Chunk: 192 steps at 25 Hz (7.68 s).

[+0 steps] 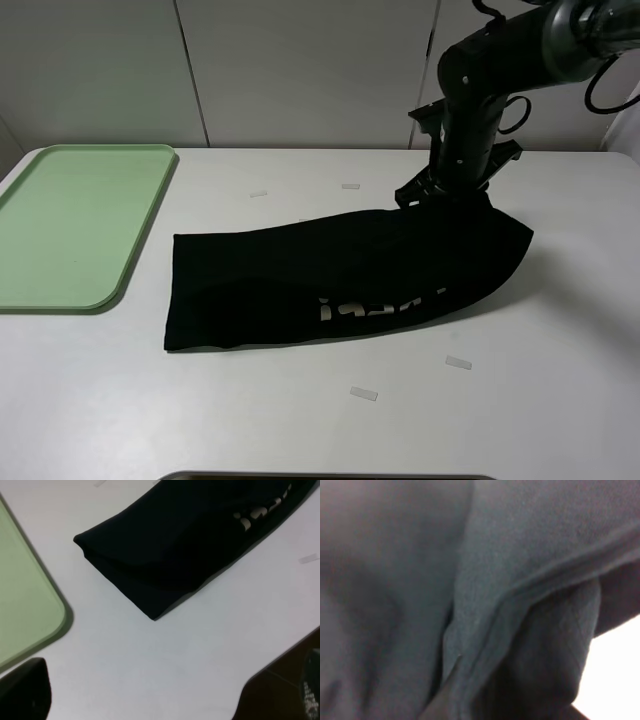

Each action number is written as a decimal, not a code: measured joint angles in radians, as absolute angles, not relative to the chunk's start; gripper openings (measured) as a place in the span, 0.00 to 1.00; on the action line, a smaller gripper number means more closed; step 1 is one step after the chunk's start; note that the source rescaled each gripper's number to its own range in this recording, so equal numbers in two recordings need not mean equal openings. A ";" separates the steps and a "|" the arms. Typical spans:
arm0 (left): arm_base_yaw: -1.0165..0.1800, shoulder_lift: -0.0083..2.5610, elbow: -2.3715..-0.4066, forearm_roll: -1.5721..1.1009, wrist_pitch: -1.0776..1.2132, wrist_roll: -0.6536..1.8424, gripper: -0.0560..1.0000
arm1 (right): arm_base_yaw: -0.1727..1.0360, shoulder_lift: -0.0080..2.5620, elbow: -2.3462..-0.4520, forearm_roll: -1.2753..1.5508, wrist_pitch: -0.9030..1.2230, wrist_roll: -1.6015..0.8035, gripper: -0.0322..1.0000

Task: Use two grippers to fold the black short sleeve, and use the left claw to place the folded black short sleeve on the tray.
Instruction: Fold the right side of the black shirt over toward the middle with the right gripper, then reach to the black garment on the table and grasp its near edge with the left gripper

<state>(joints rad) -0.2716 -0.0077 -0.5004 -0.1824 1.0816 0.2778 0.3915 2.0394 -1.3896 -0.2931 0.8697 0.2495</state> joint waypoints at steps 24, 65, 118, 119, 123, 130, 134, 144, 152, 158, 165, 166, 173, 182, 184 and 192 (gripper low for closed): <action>-0.272 -0.008 -0.500 -0.182 1.082 0.278 1.00 | 0.643 2.039 -1.390 -0.294 0.860 0.408 0.18; -0.272 -0.008 -0.500 -0.165 1.081 0.278 1.00 | 0.392 1.917 -1.258 -0.444 0.661 0.200 1.00; -0.272 -0.008 -0.500 -0.164 1.082 0.278 1.00 | 0.710 1.978 -1.216 -0.025 0.422 0.179 1.00; -0.272 -0.008 -0.500 -0.164 1.082 0.278 1.00 | 0.708 1.935 -1.216 -0.052 0.422 0.179 1.00; -0.272 -0.008 -0.500 -0.164 1.082 0.278 1.00 | 0.695 1.769 -1.216 -0.137 0.451 0.179 1.00; -0.272 -0.008 -0.500 -0.164 1.082 0.278 1.00 | 0.678 1.465 -1.216 -0.270 0.699 0.179 1.00; -0.272 -0.008 -0.500 -0.164 1.081 0.278 1.00 | 0.678 1.245 -1.170 -0.303 0.809 0.179 1.00; -0.272 -0.008 -0.500 -0.164 1.081 0.278 1.00 | 0.678 0.651 -0.949 -0.333 0.923 0.209 1.00; -0.272 -0.008 -0.500 -0.164 1.081 0.278 1.00 | 0.588 0.358 -0.937 -0.349 1.054 0.227 1.00; -0.272 -0.008 -0.500 -0.164 1.081 0.278 1.00 | 0.421 0.276 -0.897 -0.226 1.100 0.137 1.00; -0.272 -0.008 -0.500 -0.164 1.081 0.278 1.00 | 0.390 0.148 -0.679 -0.083 1.096 0.093 1.00; -0.272 -0.008 -0.500 -0.164 1.081 0.278 1.00 | 0.390 0.126 -0.650 -0.073 1.088 0.087 1.00; -0.272 -0.008 -0.500 -0.164 1.081 0.278 1.00 | 0.390 -0.002 -0.508 0.019 1.035 0.032 1.00; -0.272 -0.008 -0.500 -0.164 1.081 0.278 1.00 | 0.390 -0.005 -0.491 -0.007 1.033 0.077 1.00; -0.272 -0.008 -0.500 -0.164 1.082 0.278 1.00 | 0.390 -0.005 -0.491 -0.035 1.033 0.119 1.00; -0.272 -0.008 -0.500 -0.164 1.081 0.278 1.00 | 0.261 -0.005 -0.490 -0.056 1.033 0.150 1.00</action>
<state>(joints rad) -0.2716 -0.0077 -0.5004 -0.1642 1.0813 0.2778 0.2609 -0.0049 -0.4904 -0.0557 1.0325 0.1502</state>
